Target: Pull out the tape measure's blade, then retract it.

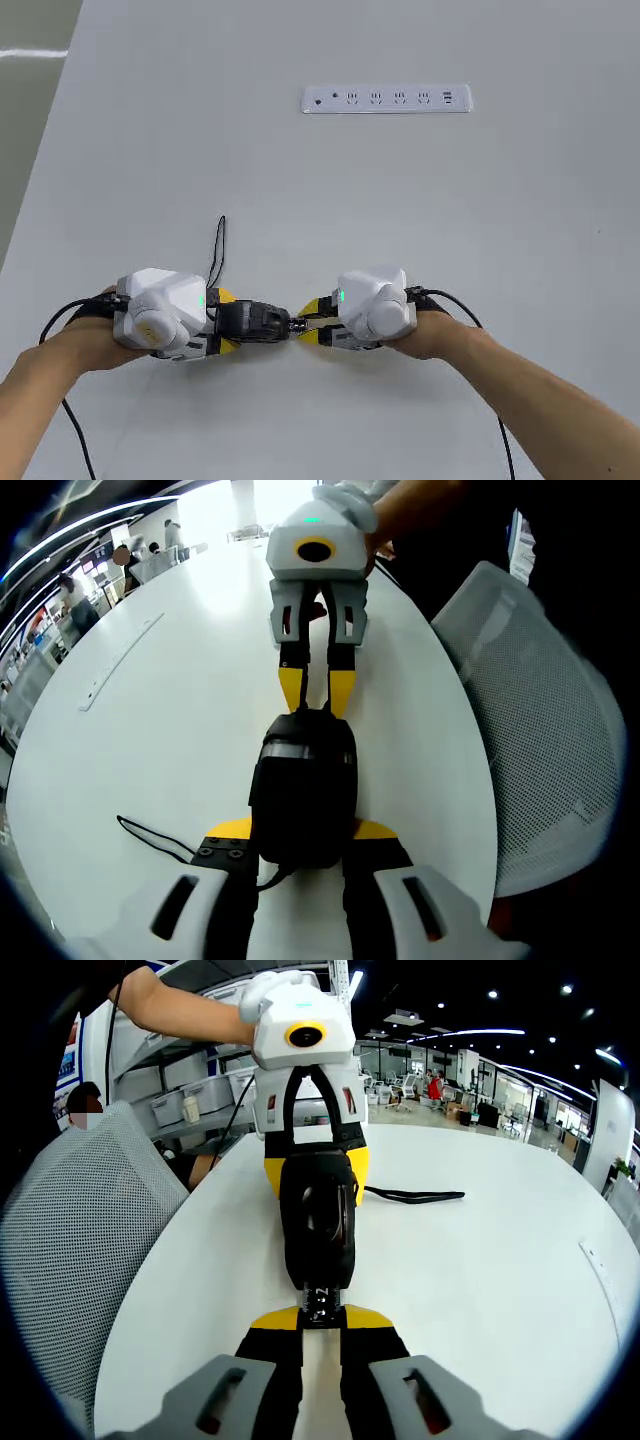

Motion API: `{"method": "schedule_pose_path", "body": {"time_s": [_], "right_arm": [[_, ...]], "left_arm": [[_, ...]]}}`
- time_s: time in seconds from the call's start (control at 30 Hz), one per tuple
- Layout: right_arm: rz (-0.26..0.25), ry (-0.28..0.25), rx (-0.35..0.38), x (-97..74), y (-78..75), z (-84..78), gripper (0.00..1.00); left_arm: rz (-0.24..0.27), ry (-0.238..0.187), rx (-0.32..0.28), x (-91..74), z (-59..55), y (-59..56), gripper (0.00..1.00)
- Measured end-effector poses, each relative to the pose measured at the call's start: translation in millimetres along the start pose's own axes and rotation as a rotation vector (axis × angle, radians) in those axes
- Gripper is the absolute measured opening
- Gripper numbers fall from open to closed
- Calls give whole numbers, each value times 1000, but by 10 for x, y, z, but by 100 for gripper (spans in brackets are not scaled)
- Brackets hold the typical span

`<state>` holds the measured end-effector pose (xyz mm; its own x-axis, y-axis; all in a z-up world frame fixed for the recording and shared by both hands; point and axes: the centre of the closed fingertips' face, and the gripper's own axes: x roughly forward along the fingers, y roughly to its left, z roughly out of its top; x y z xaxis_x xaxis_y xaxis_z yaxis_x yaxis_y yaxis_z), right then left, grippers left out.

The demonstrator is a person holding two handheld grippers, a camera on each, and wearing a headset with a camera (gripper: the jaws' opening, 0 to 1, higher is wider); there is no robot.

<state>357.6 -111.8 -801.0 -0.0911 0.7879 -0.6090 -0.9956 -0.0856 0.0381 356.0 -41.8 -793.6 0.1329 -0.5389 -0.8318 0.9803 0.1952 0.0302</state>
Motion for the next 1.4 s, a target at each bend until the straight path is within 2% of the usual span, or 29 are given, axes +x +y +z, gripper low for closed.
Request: {"method": "schedule_pose_path", "body": {"time_s": [1.4], "right_arm": [[-2, 12, 12, -175, 15, -97, 11]], "left_arm": [[-12, 11, 11, -29, 19, -19, 29]]}}
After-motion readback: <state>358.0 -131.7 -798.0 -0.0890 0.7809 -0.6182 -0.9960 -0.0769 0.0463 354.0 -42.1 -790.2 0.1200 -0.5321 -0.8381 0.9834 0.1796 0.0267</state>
